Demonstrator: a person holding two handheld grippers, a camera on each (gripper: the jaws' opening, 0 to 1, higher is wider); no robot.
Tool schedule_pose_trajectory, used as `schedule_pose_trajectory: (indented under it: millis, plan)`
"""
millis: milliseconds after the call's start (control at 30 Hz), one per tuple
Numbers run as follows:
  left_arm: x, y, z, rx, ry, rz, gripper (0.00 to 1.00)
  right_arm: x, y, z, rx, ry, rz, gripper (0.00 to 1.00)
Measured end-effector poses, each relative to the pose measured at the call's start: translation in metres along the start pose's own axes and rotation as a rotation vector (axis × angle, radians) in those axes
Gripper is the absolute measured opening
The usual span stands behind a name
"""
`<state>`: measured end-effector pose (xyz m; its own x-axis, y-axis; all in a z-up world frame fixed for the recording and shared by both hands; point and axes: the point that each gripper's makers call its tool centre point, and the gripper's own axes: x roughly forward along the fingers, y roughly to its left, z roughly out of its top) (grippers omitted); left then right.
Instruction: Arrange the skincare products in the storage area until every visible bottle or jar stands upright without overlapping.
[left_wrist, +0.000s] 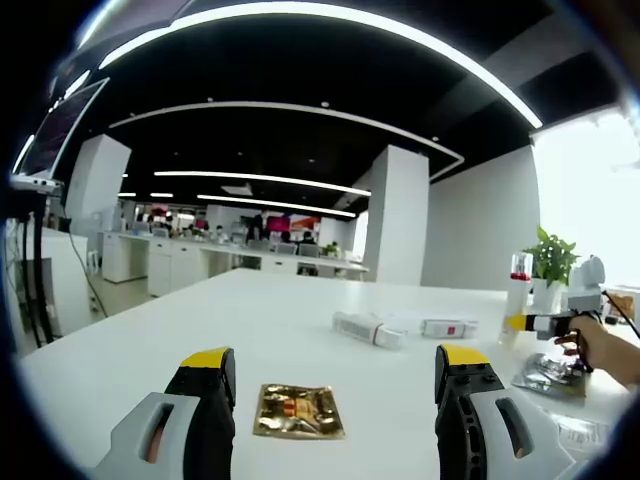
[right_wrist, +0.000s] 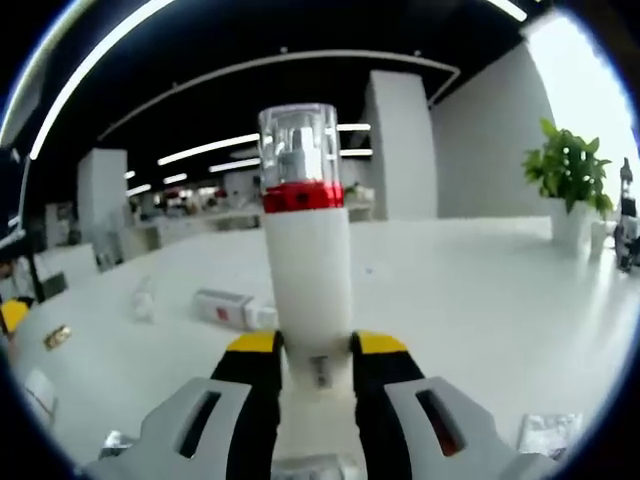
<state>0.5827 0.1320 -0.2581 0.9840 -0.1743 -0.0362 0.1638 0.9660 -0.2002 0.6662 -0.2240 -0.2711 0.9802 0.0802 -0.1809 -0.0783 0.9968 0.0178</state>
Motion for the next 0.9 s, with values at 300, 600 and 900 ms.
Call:
schedule_pose_trajectory:
  millis: [300, 600, 900]
  plan:
    - [0.000, 0.000, 0.000, -0.002, -0.001, -0.001, 0.84, -0.006, 0.006, -0.001, 0.006, 0.021, 0.005, 0.31]
    - [-0.002, -0.001, 0.002, -0.009, -0.007, -0.002, 0.84, -0.017, 0.012, 0.017, -0.038, -0.044, -0.007, 0.40]
    - [-0.002, -0.002, 0.003, -0.018, -0.013, -0.006, 0.84, -0.045, 0.017, 0.085, -0.060, -0.359, -0.040, 0.51]
